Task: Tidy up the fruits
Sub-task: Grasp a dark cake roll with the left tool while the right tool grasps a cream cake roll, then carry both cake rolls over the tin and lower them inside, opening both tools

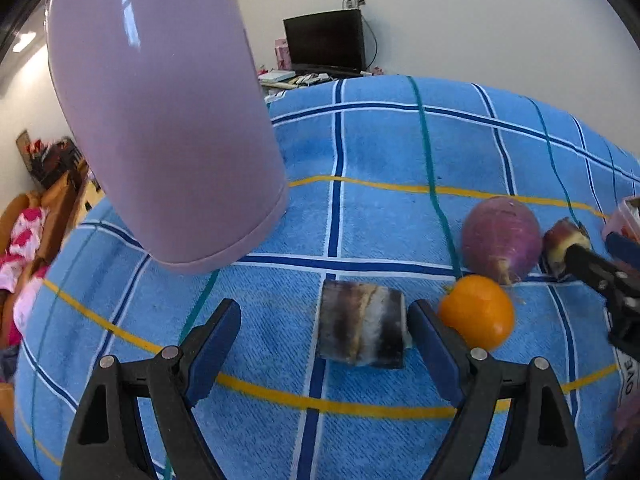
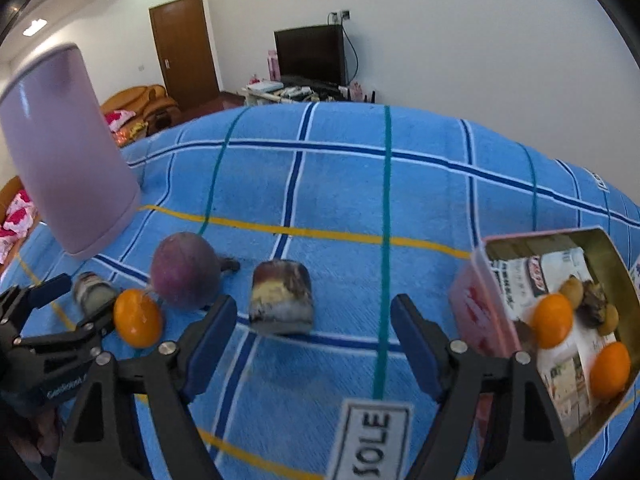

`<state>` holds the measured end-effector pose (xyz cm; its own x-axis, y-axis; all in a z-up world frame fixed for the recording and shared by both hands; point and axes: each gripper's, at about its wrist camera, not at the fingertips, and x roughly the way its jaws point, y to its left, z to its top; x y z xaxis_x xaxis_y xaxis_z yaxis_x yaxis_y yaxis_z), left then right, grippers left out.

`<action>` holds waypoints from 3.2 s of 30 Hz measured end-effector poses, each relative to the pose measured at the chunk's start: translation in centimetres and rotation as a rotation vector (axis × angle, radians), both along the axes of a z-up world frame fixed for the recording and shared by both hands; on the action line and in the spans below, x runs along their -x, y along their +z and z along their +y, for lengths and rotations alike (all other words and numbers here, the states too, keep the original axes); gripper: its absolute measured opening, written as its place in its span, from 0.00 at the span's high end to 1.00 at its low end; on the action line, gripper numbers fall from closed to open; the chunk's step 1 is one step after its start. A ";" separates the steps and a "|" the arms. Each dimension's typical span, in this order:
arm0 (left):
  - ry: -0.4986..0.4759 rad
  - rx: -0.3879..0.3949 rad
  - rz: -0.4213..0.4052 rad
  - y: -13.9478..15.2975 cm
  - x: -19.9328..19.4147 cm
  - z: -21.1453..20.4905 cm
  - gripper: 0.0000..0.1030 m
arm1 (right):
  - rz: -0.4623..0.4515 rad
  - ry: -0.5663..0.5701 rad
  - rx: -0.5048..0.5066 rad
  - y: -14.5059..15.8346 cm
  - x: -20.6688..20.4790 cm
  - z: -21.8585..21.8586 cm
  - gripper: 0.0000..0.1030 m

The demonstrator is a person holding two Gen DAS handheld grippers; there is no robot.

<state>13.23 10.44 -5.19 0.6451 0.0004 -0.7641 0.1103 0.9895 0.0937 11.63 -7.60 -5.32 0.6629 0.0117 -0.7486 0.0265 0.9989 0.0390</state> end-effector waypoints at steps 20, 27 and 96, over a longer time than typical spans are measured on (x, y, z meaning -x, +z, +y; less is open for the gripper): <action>-0.006 0.088 -0.279 3.9 2.8 0.4 0.56 | -0.105 0.145 -0.033 0.3 2.9 0.5 0.61; -0.082 0.119 -0.441 5.1 5.4 -1.1 0.56 | -0.333 0.115 -0.016 2.6 8.4 -0.6 0.61; -0.268 0.126 -0.375 6.2 9.9 -22.1 0.56 | -0.513 -0.300 0.056 8.2 15.2 -22.2 0.61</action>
<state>3.33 -11.65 0.97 0.8409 -0.2816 -0.4623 0.3451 0.9368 0.0571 -3.56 -29.83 2.93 0.9081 -0.2627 -0.3261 0.2999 0.9515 0.0687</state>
